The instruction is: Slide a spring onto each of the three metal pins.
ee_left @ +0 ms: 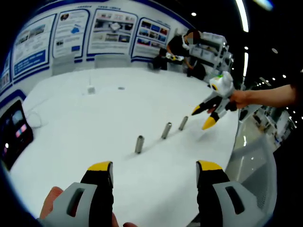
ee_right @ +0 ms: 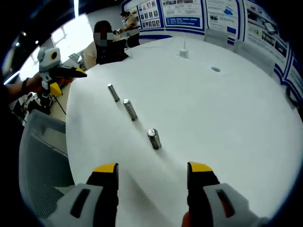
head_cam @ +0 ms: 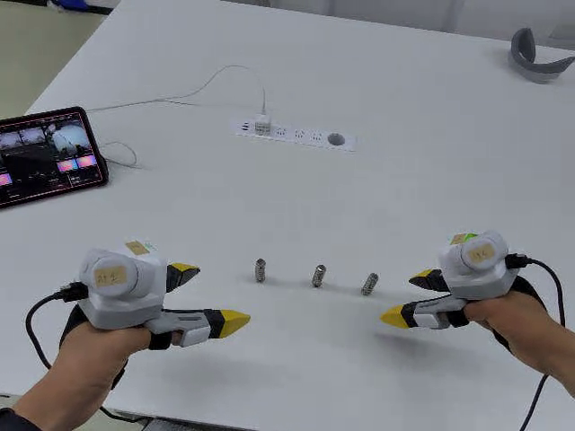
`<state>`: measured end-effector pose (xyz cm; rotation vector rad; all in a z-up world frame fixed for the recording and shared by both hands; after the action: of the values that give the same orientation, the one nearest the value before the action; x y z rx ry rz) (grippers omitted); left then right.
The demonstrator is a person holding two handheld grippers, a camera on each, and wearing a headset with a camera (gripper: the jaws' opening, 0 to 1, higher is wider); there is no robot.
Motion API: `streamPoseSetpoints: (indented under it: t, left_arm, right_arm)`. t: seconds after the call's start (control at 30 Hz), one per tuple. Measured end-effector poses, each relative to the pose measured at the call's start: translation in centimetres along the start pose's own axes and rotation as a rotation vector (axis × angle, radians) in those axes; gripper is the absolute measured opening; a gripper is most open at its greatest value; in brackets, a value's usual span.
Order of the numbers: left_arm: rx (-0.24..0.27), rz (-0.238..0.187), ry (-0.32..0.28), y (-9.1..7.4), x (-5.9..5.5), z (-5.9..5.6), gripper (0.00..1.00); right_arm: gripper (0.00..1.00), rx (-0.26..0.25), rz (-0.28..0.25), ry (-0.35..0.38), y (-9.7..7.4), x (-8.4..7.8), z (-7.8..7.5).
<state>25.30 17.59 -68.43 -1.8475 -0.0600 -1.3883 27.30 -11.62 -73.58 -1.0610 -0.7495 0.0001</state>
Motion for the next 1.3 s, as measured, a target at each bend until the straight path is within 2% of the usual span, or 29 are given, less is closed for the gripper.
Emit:
streamPoseSetpoints:
  t: [0.23, 0.3, 0.37, 0.5, 0.67, 0.83, 0.9, 0.93, 1.03, 1.07, 1.2, 1.3]
  left_arm:
    - [-0.002, -0.002, 0.001, 0.2, 0.7, -0.4, 0.75]
    - [-0.001, 0.010, 0.006, 0.3, 0.6, -0.4, 0.74]
    - [-0.013, -0.007, -0.014, 0.3, 0.9, -0.5, 0.72]
    - [-0.012, -0.014, -0.003, 0.4, 1.1, -0.3, 0.72]
    - [-0.008, -0.011, -0.008, 0.4, 1.1, 0.4, 0.74]
    - [-0.005, 0.003, -0.002, 0.4, 0.9, 0.6, 0.68]
    - [-0.013, 0.012, -0.010, 0.3, 0.8, 0.6, 0.62]
    - [-0.019, 0.014, 0.009, 0.3, 0.8, 0.5, 0.60]
    - [-0.016, 0.007, 0.006, 0.4, 1.0, 0.4, 0.66]
    - [-0.018, -0.012, -0.003, 0.4, 1.3, 0.3, 0.68]
    - [-0.008, -0.009, 0.000, 0.4, 1.3, 0.4, 0.75]
    - [-0.005, -0.011, 0.002, 0.4, 1.3, 0.4, 0.77]
  right_arm:
    - [0.64, 0.005, -0.093, 0.082, -1.0, 0.4, 1.0]
    - [0.64, 0.007, -0.105, 0.090, -1.2, 0.4, 1.3]
    - [0.64, 0.005, -0.116, 0.095, -1.3, 0.2, 1.6]
    - [0.64, -0.002, -0.137, 0.111, -1.9, 0.0, 2.0]
    - [0.64, -0.010, -0.164, 0.134, -2.6, -0.6, 2.7]
    - [0.64, -0.016, -0.199, 0.161, -3.2, -0.9, 3.3]
    - [0.64, -0.017, -0.216, 0.174, -3.4, -0.9, 3.5]
    - [0.64, -0.016, -0.219, 0.178, -3.5, -1.0, 3.6]
    - [0.65, -0.018, -0.230, 0.185, -3.7, -1.1, 3.7]
    - [0.65, -0.016, -0.235, 0.190, -3.7, -1.1, 3.7]
    - [0.66, -0.014, -0.243, 0.195, -3.8, -1.1, 4.0]
    - [0.67, -0.012, -0.242, 0.195, -3.9, -1.2, 4.2]
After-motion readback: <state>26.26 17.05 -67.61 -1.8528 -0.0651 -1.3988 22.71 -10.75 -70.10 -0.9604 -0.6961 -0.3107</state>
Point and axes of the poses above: the centre of the closed fingertips' face, and the gripper's own axes: y roughly forward along the fingers, z roughly to its left, x roughly out of its top, the point moved 3 cm from there along -y, roughly backward along the fingers, and after that the axes turned 12 degrees about y, right-handed, at the moved point
